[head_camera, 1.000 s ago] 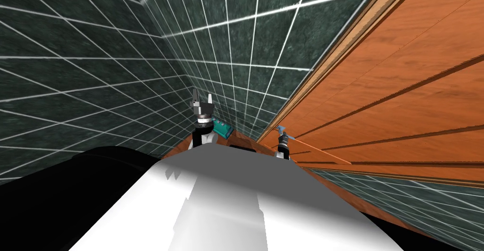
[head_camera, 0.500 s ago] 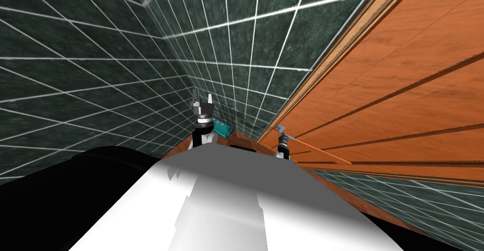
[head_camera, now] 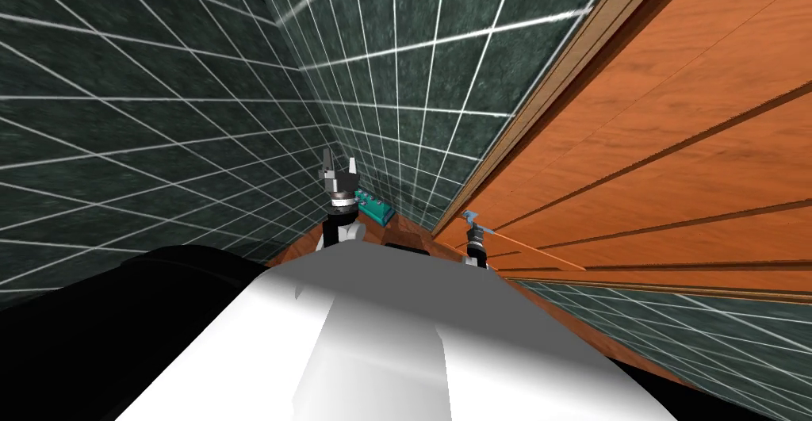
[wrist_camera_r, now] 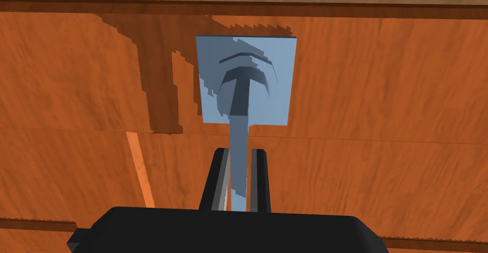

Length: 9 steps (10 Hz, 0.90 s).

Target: Pull the door open

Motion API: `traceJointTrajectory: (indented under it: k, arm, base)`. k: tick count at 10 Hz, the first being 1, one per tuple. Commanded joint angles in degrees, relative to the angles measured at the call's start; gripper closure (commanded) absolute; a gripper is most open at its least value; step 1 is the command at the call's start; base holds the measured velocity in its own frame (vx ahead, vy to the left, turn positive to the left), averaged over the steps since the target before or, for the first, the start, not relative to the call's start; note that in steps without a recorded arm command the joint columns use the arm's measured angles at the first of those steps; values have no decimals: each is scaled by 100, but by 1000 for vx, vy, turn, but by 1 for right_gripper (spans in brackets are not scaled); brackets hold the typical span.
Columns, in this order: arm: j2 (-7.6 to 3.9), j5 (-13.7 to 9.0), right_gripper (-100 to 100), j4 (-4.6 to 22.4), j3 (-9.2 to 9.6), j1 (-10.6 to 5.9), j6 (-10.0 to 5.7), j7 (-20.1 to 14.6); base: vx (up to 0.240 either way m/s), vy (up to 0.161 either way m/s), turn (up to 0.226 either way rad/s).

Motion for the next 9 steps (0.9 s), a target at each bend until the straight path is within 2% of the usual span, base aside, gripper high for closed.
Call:
traceJointTrajectory:
  k: [1, 3, 5, 6, 9]
  arm:
    - [-56, 64, 100, -39, 103, 51, -41, -131]
    - [-131, 144, 100, -56, 230, 104, -97, -285]
    - [-136, 146, 100, -32, 233, 94, -101, -287]
    - [-181, 212, 100, -41, 337, 157, -167, -401]
    - [-284, 313, 100, -77, 493, 245, -290, -586]
  base:
    - [-203, -62, 122]
    - [-221, -36, 123]
    - [-153, -34, 60]
    - [-150, -18, 85]
    - [-220, -56, 99]
